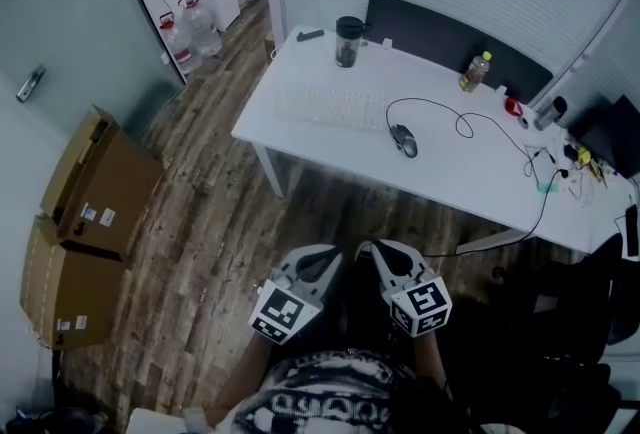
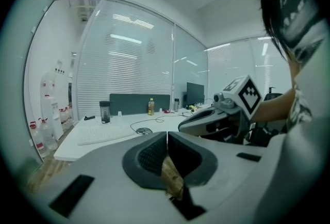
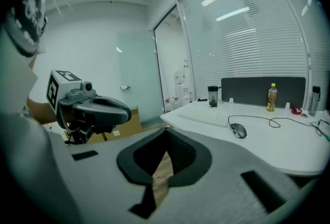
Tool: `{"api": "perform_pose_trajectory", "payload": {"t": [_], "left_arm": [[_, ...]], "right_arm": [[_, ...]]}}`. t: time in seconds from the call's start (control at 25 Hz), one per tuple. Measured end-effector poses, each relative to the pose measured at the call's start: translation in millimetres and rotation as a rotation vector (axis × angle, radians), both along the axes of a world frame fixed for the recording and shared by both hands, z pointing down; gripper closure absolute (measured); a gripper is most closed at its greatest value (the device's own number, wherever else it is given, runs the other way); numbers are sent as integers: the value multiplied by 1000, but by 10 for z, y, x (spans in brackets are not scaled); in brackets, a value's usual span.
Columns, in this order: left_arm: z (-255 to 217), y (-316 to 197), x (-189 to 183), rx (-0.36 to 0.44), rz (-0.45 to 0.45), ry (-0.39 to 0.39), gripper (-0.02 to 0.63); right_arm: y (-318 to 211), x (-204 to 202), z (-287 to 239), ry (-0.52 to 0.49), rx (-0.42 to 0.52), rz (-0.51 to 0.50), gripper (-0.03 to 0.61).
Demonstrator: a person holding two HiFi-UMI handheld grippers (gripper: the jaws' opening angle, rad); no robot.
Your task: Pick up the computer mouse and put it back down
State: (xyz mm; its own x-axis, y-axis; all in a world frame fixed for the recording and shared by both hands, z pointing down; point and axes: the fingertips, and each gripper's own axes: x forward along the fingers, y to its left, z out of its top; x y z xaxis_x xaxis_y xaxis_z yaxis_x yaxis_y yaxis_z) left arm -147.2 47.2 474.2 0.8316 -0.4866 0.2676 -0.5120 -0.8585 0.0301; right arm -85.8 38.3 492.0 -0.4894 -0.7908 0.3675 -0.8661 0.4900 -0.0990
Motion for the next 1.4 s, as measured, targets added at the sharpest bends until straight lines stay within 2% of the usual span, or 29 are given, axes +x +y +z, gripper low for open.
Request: {"api": "perform_pose_trajectory", "payload": {"t": [0.4,0.84,1.12,1.4], "left_arm": [[21,-844,198,18,-38,-41,609],[-80,-2013,1039,38,-37,-64,609],[82,-2449,1392,1,-53,-106,609],[145,-2684,1589,-3,-92,-127,609]], "right_arm": [[-874,279,82,-37,22,-11,581],[-2100,1188,415,-13,-23,22,581],[-2529,1613,832,-10,-100,30,581],[-2899,1981,1184,23,-127,68,581]]}}
